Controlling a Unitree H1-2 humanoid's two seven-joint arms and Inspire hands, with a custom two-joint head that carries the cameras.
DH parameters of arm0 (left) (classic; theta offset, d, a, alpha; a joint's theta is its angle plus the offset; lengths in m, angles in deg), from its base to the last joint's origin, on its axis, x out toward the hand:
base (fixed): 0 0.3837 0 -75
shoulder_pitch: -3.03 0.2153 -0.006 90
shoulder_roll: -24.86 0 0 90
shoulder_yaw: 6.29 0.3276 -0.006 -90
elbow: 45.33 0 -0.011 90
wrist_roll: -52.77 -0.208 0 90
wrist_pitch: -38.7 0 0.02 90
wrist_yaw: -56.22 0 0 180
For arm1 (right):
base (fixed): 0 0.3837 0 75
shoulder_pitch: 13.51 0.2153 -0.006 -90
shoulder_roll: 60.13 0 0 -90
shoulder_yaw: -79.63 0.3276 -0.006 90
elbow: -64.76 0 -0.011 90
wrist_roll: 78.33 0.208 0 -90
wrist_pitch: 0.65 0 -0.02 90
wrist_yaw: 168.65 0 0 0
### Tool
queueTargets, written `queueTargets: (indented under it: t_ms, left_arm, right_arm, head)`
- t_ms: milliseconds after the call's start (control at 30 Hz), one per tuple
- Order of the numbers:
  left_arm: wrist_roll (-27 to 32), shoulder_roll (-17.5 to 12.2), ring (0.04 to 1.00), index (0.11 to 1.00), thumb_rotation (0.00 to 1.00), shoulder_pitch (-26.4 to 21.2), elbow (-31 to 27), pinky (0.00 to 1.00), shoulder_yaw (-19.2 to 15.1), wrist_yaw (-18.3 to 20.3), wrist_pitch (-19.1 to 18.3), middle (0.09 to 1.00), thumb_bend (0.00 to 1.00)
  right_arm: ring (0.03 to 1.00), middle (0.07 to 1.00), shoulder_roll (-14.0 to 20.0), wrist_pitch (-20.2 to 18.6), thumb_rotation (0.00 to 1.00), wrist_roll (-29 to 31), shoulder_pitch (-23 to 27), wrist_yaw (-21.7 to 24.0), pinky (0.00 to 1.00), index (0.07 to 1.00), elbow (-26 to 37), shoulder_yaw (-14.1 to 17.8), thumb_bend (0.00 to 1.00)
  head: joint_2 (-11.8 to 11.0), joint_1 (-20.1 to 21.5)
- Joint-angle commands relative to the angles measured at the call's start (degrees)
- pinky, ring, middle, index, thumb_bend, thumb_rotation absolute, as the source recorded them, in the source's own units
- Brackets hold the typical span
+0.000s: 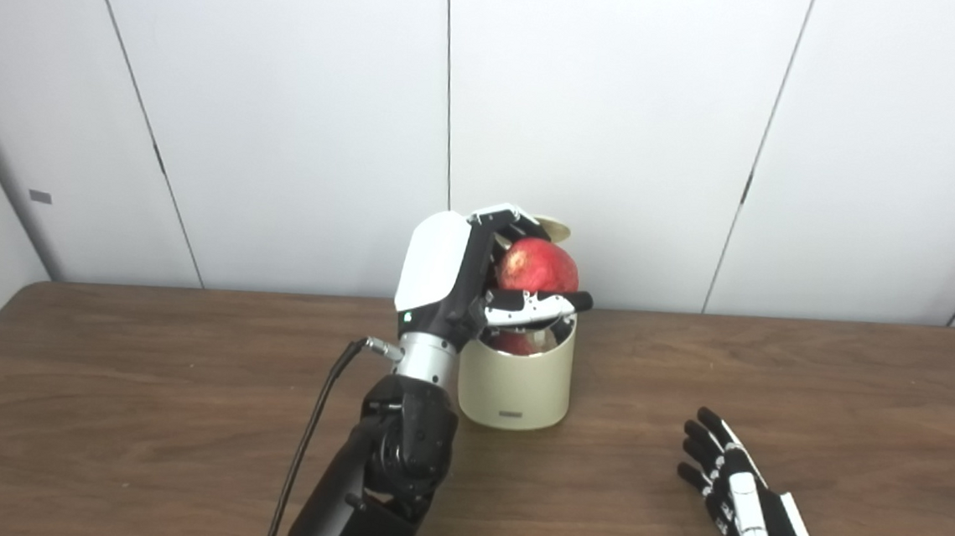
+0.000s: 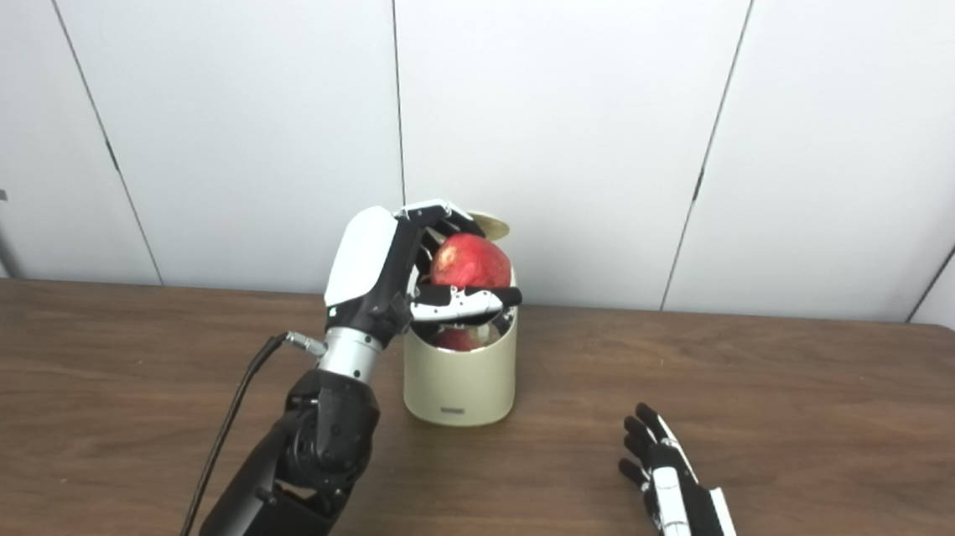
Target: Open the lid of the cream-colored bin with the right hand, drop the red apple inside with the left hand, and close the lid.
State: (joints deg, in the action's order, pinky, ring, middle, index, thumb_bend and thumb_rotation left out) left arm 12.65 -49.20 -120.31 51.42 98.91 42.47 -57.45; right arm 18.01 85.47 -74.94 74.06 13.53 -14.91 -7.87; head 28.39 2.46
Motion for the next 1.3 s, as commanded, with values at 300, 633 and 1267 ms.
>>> queueTargets:
  t_ms: [300, 633, 1267]
  left_arm:
    - [-1.9, -0.9, 0.410, 0.529, 0.00, -2.6, -0.9, 0.35, -0.6, -0.9, -0.1, 0.487, 0.47]
    - [-4.2, -2.2, 0.406, 0.513, 0.00, -4.5, 3.3, 0.32, 0.7, -0.3, -1.3, 0.487, 0.47]
    - [-7.1, -2.9, 0.420, 0.506, 0.00, -10.2, 10.0, 0.30, 3.3, 0.2, -4.2, 0.555, 0.47]
  right_arm:
    - [0.916, 0.903, 0.9, 1.0, 0.96, 0.2, 0.8, 0.2, 0.86, 0.924, 2.0, 0.3, 0.62]
    - [0.918, 0.901, 1.2, 1.0, 0.96, 0.8, 0.6, 0.4, 0.87, 0.921, 2.2, 0.2, 0.61]
    - [0.923, 0.899, 0.8, 2.2, 1.00, 0.5, 1.3, 0.2, 0.87, 0.939, 0.5, 0.0, 0.61]
  head:
    - [0.6, -0.9]
    - [0.6, -0.9]
    - [-0.1, -0.7]
